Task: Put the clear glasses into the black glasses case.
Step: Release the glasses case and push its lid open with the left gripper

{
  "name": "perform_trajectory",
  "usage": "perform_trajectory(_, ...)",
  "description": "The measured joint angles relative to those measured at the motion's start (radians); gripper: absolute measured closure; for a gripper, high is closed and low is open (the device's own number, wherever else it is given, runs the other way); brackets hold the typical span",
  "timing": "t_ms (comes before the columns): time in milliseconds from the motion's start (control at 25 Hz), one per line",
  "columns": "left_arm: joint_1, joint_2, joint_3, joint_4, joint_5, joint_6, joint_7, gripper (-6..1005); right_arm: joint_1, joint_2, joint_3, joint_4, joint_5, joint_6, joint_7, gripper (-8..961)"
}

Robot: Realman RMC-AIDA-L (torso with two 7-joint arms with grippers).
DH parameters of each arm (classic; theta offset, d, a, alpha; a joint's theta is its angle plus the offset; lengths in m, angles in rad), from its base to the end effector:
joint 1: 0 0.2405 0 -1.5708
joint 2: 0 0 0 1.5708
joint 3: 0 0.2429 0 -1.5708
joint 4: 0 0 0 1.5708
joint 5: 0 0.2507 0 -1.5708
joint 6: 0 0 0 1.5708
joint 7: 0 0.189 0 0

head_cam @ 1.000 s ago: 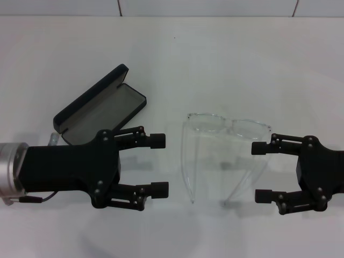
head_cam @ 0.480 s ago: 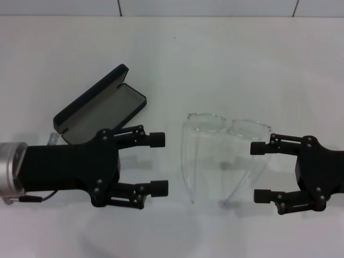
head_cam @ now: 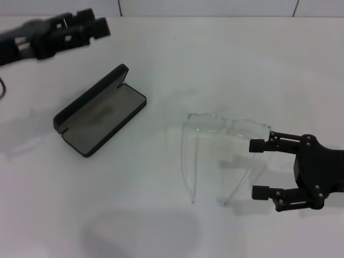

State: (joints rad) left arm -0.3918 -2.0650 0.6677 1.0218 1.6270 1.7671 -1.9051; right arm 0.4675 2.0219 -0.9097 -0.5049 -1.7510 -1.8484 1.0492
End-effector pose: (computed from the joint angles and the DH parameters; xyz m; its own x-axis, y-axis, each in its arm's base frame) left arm -0.2090 0.3622 0.0896 0.4998 0.4052 0.7655 0.5996 -0.7997 0.0319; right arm 0.2354 0.3017 -0.0378 0.7528 -0.1085 -0.6492 -0.1309 -0.9913 0.0139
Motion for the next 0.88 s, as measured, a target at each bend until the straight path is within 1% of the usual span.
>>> perform_trajectory(40, -0.012, 0.000, 0.004, 0.072, 0.050, -0.023, -0.068, 143, 0.000, 0.000, 0.000, 0.000, 0.000, 0.000, 0.000, 117)
perform_trajectory(80, -0.038, 0.000, 0.016, 0.174, 0.142, -0.039, -0.171, 144, 0.000, 0.000, 0.000, 0.000, 0.000, 0.000, 0.000, 117)
perform_trajectory(120, -0.055, 0.001, 0.026, 0.229, 0.208, -0.043, -0.231, 145, 0.000, 0.000, 0.000, 0.000, 0.000, 0.000, 0.000, 117)
perform_trajectory(160, -0.083, 0.003, 0.051, 0.313, 0.302, -0.046, -0.313, 145, 0.000, 0.000, 0.000, 0.000, 0.001, 0.001, 0.000, 117)
perform_trajectory(200, -0.103, 0.006, 0.083, 0.362, 0.382, -0.046, -0.372, 146, 0.000, 0.000, 0.000, 0.001, 0.002, 0.002, 0.000, 117)
perform_trajectory(280, -0.152, 0.015, 0.182, 0.470, 0.564, -0.044, -0.498, 147, -0.002, 0.001, 0.000, 0.006, 0.009, 0.006, 0.000, 118)
perform_trajectory(400, -0.202, 0.016, 0.322, 0.560, 0.753, -0.042, -0.631, 150, -0.003, 0.000, 0.000, 0.024, 0.025, 0.014, -0.005, 118)
perform_trajectory(480, -0.239, 0.015, 0.440, 0.589, 0.877, -0.040, -0.707, 151, -0.003, -0.002, 0.000, 0.035, 0.028, 0.018, -0.007, 118)
perform_trajectory(520, -0.253, 0.013, 0.478, 0.589, 0.920, -0.040, -0.729, 152, -0.002, -0.002, 0.000, 0.038, 0.029, 0.019, -0.007, 118)
perform_trajectory(600, -0.295, -0.001, 0.560, 0.570, 1.042, -0.040, -0.774, 153, -0.001, -0.001, 0.000, 0.039, 0.029, 0.019, -0.007, 118)
perform_trajectory(640, -0.309, -0.006, 0.577, 0.551, 1.078, -0.040, -0.783, 154, -0.001, -0.001, 0.000, 0.039, 0.029, 0.019, -0.007, 118)
perform_trajectory(680, -0.336, -0.016, 0.606, 0.510, 1.136, -0.039, -0.797, 155, 0.000, -0.001, 0.000, 0.039, 0.032, 0.019, -0.007, 118)
perform_trajectory(720, -0.352, -0.020, 0.622, 0.480, 1.164, -0.039, -0.804, 156, 0.000, -0.001, -0.001, 0.039, 0.035, 0.018, -0.007, 118)
perform_trajectory(760, -0.370, -0.021, 0.640, 0.442, 1.178, -0.040, -0.810, 156, 0.000, 0.000, -0.002, 0.039, 0.040, 0.017, -0.007, 118)
perform_trajectory(880, -0.393, -0.022, 0.669, 0.391, 1.189, -0.055, -0.815, 162, -0.003, 0.000, -0.002, 0.039, 0.048, 0.014, -0.008, 118)
